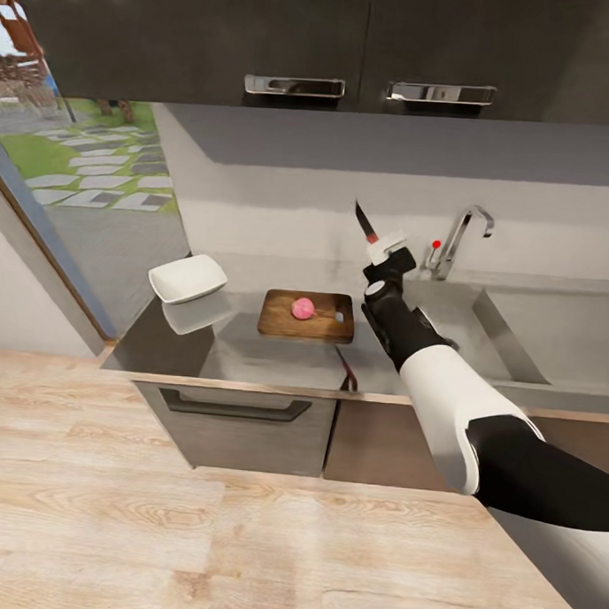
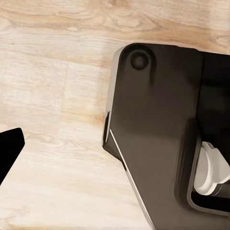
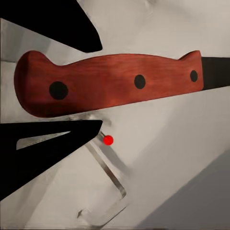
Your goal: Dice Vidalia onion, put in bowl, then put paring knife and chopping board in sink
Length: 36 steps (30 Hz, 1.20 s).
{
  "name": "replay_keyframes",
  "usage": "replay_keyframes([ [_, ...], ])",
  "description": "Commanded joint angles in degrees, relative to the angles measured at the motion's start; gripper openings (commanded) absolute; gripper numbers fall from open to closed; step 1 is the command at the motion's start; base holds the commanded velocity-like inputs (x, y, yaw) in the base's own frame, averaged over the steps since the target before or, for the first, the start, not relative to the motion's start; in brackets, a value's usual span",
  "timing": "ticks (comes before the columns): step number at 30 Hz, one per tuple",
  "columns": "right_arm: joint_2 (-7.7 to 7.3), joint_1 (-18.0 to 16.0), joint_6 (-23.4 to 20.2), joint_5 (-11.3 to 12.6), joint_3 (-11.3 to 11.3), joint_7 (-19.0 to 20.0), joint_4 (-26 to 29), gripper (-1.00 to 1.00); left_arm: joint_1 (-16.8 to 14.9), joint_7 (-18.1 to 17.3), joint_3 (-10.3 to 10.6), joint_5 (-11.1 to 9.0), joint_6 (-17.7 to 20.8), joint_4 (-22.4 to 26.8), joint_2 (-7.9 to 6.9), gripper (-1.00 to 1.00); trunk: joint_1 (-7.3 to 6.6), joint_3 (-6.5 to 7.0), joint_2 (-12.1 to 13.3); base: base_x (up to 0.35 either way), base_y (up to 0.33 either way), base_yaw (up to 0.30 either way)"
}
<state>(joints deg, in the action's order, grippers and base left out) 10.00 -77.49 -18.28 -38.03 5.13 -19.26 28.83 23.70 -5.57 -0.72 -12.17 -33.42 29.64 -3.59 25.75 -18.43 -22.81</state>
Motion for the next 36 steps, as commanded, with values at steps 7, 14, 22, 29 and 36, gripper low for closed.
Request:
replay_keyframes([
  [7,0.00,0.3,-0.2,-7.1,0.3,-14.1,-11.0,-1.00,0.0,-0.6,-0.1,-0.7,0.0,0.0,0.06,1.00,0.03,-0.09,-0.1,0.000,0.000,0.000],
  [14,0.00,0.3,0.2,-9.5,0.5,-26.7,-16.7,-1.00,0.0,-0.6,-0.1,-0.7,0.0,-0.1,0.07,1.00,0.03,-0.07,-0.1,0.000,0.000,0.001],
  [22,0.00,0.3,0.3,-9.6,0.5,-27.7,-16.6,-1.00,0.0,-0.6,-0.1,-0.7,0.0,0.0,0.07,1.00,0.03,0.45,-0.1,0.000,0.000,0.053],
  [29,0.00,0.3,2.1,-9.4,0.5,-29.0,-16.7,-1.00,0.0,-0.6,-0.1,-0.7,0.0,0.0,0.07,1.00,0.03,1.04,-0.1,0.000,0.000,0.086],
  [36,0.00,0.3,2.4,-9.4,0.5,-29.0,-16.9,-1.00,0.0,-0.6,-0.1,-0.7,0.0,0.0,0.07,1.00,0.03,1.63,-0.1,0.000,0.000,0.154],
])
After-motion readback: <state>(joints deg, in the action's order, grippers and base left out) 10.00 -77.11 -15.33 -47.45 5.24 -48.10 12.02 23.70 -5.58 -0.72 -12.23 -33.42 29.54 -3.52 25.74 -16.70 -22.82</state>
